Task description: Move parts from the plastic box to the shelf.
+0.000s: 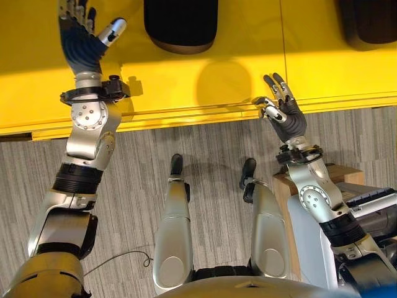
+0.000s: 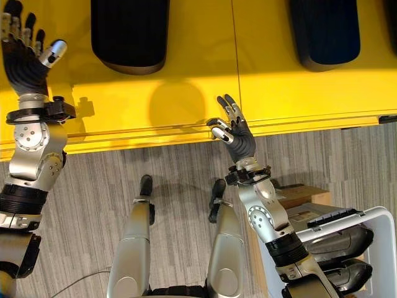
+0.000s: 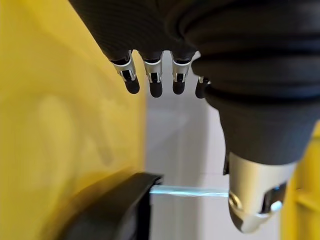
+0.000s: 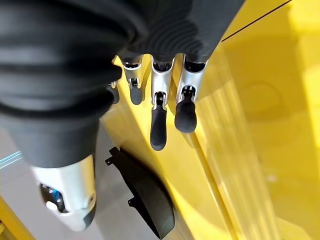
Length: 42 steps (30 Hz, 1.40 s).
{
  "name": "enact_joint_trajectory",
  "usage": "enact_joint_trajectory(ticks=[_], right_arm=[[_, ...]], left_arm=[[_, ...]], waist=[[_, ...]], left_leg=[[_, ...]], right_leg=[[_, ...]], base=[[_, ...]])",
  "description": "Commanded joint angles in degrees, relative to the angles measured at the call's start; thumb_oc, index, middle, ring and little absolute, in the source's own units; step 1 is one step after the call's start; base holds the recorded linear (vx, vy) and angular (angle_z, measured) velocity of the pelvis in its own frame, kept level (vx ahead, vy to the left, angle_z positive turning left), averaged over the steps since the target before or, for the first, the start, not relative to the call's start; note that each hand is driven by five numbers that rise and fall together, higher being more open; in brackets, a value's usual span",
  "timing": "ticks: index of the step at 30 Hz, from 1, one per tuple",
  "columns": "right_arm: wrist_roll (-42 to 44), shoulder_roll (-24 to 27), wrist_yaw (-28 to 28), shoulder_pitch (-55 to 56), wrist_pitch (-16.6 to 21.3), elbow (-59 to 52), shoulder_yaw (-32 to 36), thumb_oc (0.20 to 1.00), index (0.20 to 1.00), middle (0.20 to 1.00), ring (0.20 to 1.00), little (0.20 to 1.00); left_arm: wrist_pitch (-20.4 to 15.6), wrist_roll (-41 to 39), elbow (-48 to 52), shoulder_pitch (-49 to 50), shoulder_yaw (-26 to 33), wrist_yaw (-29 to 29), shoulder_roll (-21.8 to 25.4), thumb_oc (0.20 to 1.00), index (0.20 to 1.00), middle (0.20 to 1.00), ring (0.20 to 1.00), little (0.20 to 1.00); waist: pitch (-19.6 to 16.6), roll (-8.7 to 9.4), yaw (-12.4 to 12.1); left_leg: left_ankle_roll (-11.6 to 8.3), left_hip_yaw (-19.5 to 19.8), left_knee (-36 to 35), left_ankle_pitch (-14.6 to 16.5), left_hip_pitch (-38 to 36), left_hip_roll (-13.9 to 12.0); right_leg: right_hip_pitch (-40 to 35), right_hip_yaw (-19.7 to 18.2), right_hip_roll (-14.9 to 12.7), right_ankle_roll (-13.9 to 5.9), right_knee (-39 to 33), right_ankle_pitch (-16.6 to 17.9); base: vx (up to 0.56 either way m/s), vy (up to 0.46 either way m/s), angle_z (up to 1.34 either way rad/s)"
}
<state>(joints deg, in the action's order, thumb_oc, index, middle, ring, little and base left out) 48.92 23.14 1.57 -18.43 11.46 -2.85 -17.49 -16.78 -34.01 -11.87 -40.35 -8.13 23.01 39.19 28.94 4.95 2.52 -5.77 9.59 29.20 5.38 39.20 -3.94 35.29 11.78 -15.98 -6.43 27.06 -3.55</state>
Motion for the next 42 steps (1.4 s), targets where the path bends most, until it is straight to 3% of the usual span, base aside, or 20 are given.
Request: enact_joint_trajectory(ticks=[1, 16, 42], right_arm=[[2.06, 0.61, 1.78, 1.18, -0.07, 1.47, 0.21, 1.0, 1.0, 1.0, 1.0, 1.0], [3.24, 0.39, 3.22, -1.24, 0.28, 2.85, -1.09, 1.0, 1.0, 1.0, 1.0, 1.0], [3.57, 0.95, 2.45, -1.9, 0.43, 1.12, -1.68, 1.0, 1.0, 1.0, 1.0, 1.0]], left_arm=[[-0.91, 0.42, -2.64, -4.92, -1.15, 0.7, -1.01, 1.0, 1.0, 1.0, 1.0, 1.0], [2.28, -2.12, -11.03, -8.29, -7.27, -0.55, -7.65, 1.0, 1.0, 1.0, 1.0, 1.0], [4.47, -0.41, -9.26, -8.75, -12.93, -3.82, -12.06, 1.0, 1.0, 1.0, 1.0, 1.0]], waist=[[-1.24, -0.38, -0.24], [-1.42, 0.45, 1.1], [-2.07, 0.67, 2.09]], left_leg=[[3.65, -5.28, -0.87, 0.56, -0.4, 0.36], [3.83, -5.77, -0.16, 0.62, 0.1, -0.06], [4.1, -6.4, 0.17, 0.74, 0.58, -0.12]], right_leg=[[-5.0, 0.17, 2.39, -0.54, 3.87, -4.48], [-4.09, -0.63, 2.83, -0.42, 4.28, -4.17], [-2.97, -1.56, 3.13, -0.11, 4.78, -4.02]], base=[[-0.01, 0.02, -0.03], [0.0, 0.018, -0.04], [0.0, 0.006, -0.02]])
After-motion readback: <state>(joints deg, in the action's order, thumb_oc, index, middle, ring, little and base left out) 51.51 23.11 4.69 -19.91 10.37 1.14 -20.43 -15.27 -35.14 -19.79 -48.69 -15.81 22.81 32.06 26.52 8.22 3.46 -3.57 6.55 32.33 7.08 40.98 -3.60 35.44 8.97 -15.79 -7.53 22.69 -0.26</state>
